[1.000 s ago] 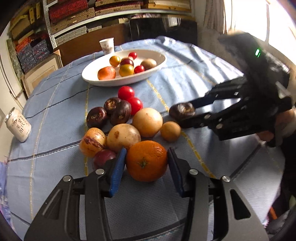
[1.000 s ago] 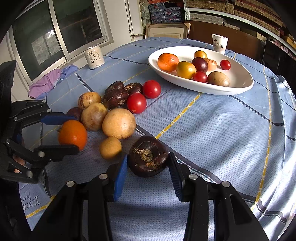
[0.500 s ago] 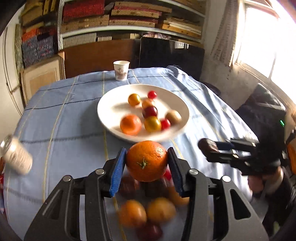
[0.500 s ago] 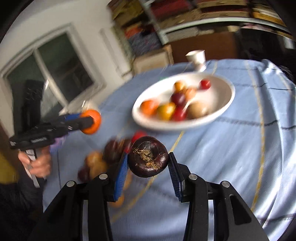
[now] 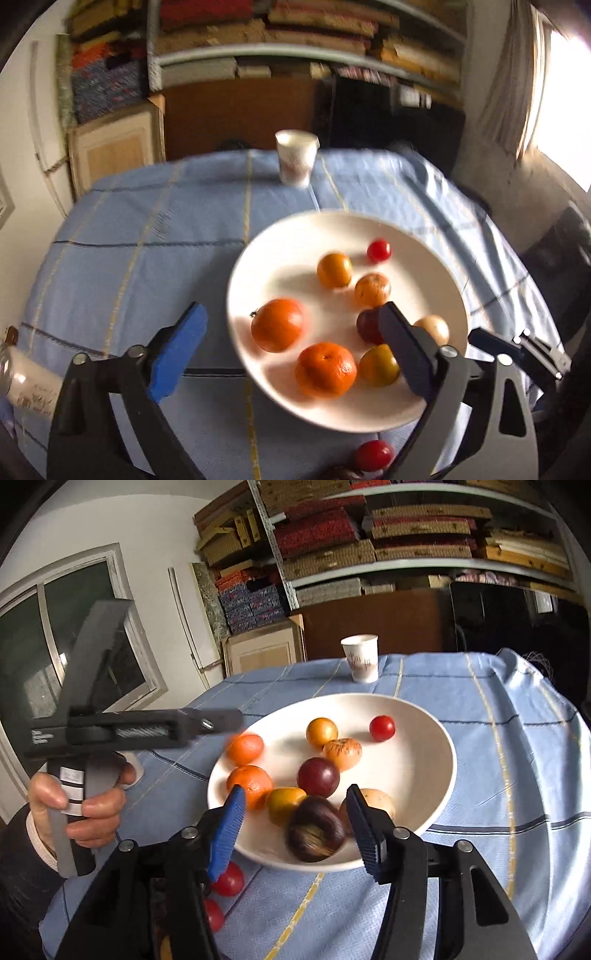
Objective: Organize fruits
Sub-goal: 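Carry both fruits over the white plate and open both tools, then grasp the large tan round fruit with the right tool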
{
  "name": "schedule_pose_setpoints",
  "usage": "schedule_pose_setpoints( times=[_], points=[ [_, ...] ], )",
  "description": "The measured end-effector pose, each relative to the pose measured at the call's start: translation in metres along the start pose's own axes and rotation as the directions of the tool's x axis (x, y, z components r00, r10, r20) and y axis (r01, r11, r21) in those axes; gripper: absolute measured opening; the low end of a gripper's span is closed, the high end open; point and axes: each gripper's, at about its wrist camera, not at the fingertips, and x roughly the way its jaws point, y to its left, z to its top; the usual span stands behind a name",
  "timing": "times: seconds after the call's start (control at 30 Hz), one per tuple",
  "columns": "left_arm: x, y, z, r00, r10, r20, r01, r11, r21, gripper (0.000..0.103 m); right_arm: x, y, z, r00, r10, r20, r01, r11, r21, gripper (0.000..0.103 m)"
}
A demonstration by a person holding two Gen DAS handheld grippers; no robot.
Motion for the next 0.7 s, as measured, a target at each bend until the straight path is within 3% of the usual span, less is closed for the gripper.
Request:
schedule_pose_setpoints(
  times=[0.13,0.33,0.47,0.6,0.7],
  points=[
    [-0.051,0.005,-0.021,0.998,-0.003,0.056,0.003,1.0,-0.01,0.098,-0.018,0.009,-0.005,0.998,0.06,0.002,-0.06,0.998,-0.024,0.062],
    [-0.101,0.024,-0.091,0.991,-0.003,0.134,0.01,0.999,-0.046,0.098,-0.025,0.026,-0.032,0.976,0.188,-0.108,-0.191,0.981,-0.017,0.062],
    [-0.101,0.037,-0.124,0.996,0.047,0.077,-0.04,0.995,-0.092,0.098,-0.029,0.043,-0.042,0.965,0.204,-0.163,-0.217,0.974,-0.066,0.062],
    [-0.108,0.044,-0.138,0.975,0.202,0.094,-0.194,0.976,-0.095,0.098,-0.022,0.056,-0.056,0.941,0.2,-0.274,-0.239,0.964,-0.117,0.062],
    [-0.115,0.05,-0.142,0.976,0.188,0.107,-0.174,0.976,-0.13,0.098,-0.015,0.069,-0.068,0.918,0.189,-0.348,-0.265,0.947,-0.183,0.062]
  ],
)
